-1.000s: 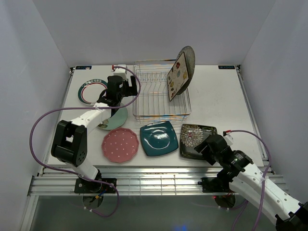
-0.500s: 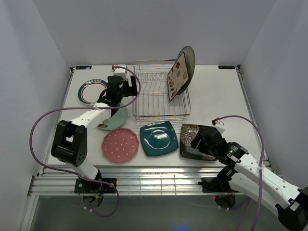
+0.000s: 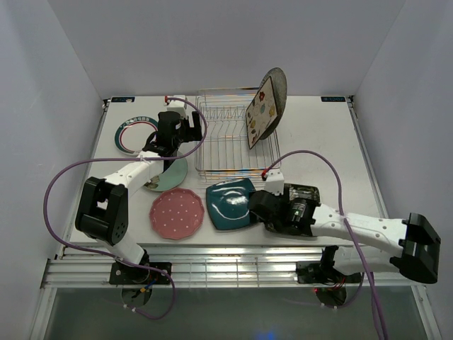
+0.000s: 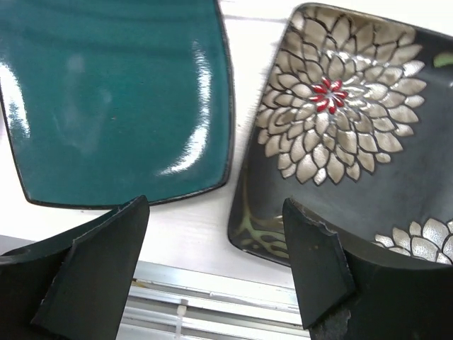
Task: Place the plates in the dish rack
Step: Move the plate to the center of the board.
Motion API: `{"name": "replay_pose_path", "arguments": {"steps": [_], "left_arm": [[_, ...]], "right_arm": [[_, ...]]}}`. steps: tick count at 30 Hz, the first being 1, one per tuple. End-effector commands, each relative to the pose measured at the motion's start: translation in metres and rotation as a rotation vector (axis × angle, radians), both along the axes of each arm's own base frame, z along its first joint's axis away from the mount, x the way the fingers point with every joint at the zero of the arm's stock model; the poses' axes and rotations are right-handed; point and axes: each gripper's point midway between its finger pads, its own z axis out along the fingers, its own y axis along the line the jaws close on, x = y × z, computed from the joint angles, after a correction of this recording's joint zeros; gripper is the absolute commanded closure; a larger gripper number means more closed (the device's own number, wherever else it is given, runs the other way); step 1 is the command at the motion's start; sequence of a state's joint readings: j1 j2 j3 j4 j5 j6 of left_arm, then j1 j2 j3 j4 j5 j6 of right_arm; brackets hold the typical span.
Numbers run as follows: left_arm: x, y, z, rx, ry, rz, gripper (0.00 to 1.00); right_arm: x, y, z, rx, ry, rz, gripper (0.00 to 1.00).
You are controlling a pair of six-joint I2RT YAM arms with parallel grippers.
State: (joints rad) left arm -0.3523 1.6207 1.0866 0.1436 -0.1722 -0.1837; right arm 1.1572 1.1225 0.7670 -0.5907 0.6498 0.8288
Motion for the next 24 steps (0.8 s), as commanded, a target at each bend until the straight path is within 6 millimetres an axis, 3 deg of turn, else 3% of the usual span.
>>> {"name": "replay_pose_path", "arguments": {"steps": [1, 7, 14, 17, 24], "left_arm": [[-0.001, 0.004, 0.032, -0.022, -0.074, 0.005, 0.02], [-0.001, 0.003, 0.032, -0.022, -0.072, 0.001, 0.02], [-0.001, 0.003, 0.032, -0.021, -0.074, 0.000, 0.02], [-0.001, 0.003, 0.032, -0.021, -0.074, 0.000, 0.02], [0.001, 0.002, 0.029, -0.019, -0.068, 0.000, 0.02]], "right_arm": [[0.008, -0.005, 0.011, -0.106, -0.074, -0.059, 0.19], [0.004, 0.002, -0.007, -0.202, -0.048, -0.053, 0.21], [-0.007, -0.016, -0.039, -0.385, 0.007, -0.089, 0.20], [-0.010, -0.016, -0.047, -0.381, 0.026, -0.075, 0.20], [-0.017, -0.028, -0.061, -0.402, 0.051, -0.078, 0.30]]}}
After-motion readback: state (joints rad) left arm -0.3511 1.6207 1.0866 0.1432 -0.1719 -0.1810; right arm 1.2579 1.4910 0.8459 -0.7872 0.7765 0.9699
